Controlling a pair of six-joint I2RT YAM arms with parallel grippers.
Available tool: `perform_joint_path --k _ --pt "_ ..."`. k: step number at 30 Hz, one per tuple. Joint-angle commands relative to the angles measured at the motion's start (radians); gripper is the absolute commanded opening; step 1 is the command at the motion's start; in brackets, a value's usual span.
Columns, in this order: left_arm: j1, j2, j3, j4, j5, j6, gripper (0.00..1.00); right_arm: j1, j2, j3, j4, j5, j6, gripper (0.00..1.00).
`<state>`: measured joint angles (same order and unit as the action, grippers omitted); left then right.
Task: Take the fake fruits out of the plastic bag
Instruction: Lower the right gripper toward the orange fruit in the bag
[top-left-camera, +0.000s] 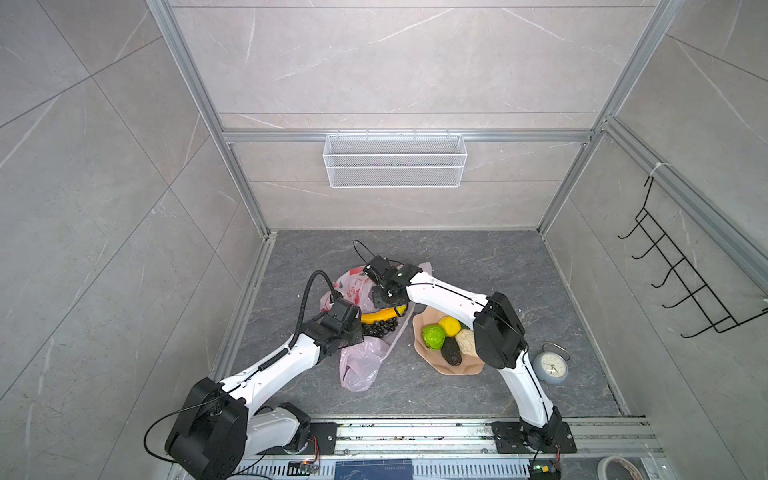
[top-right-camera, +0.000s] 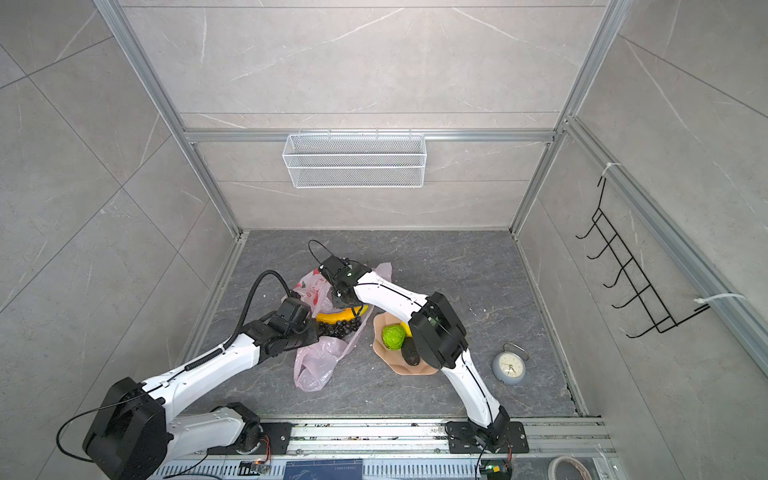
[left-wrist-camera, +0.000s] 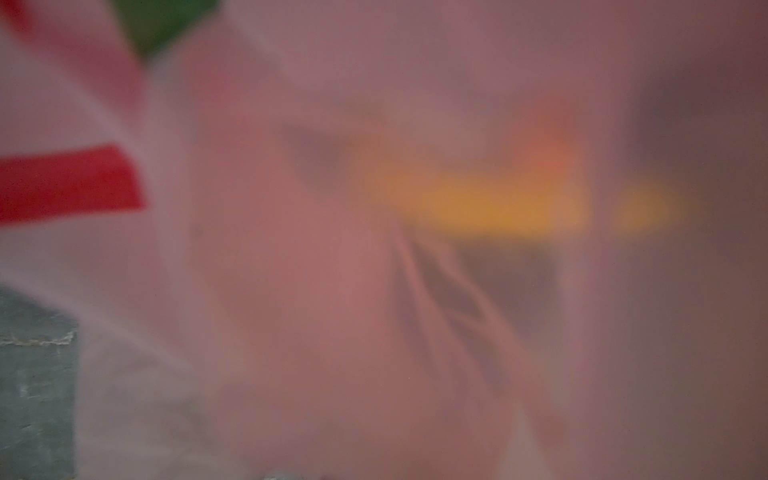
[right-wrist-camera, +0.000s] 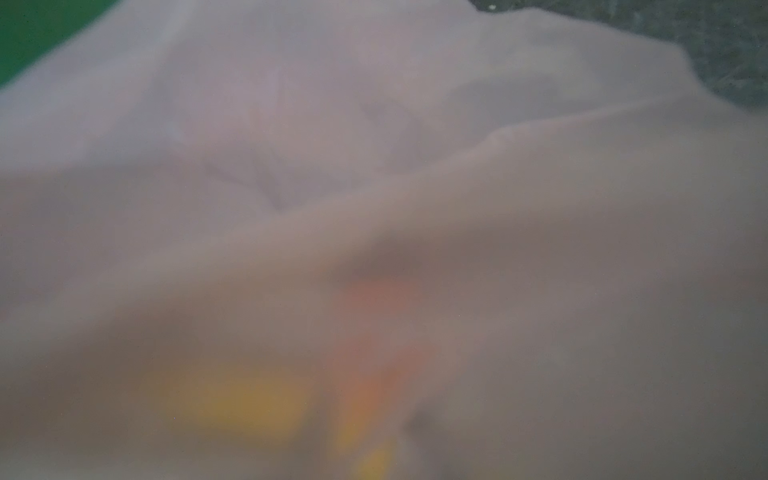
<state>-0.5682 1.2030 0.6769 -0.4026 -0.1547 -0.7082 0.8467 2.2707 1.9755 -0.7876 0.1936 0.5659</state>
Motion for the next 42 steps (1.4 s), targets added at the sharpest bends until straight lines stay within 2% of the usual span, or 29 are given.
perform_joint_path --k 1,27,35,42 --pt "-0.006 -0.005 0.013 0.008 0.004 -0.014 0.07 0.001 0.027 0.036 -0.049 0.033 -0.009 0.24" --pt "-0.005 -0.032 0.005 -0.014 -0.017 -0.01 0.07 0.005 0.016 0.061 -0.081 0.04 -0.022 0.01" --pt "-0.006 -0.038 0.0 -0.019 -0.023 -0.011 0.07 0.049 -0.147 -0.008 -0.058 0.015 -0.078 0.0" --pt "-0.005 -0.032 -0.011 0.001 -0.025 -0.018 0.07 0.067 -0.348 -0.219 0.033 -0.026 -0.067 0.0"
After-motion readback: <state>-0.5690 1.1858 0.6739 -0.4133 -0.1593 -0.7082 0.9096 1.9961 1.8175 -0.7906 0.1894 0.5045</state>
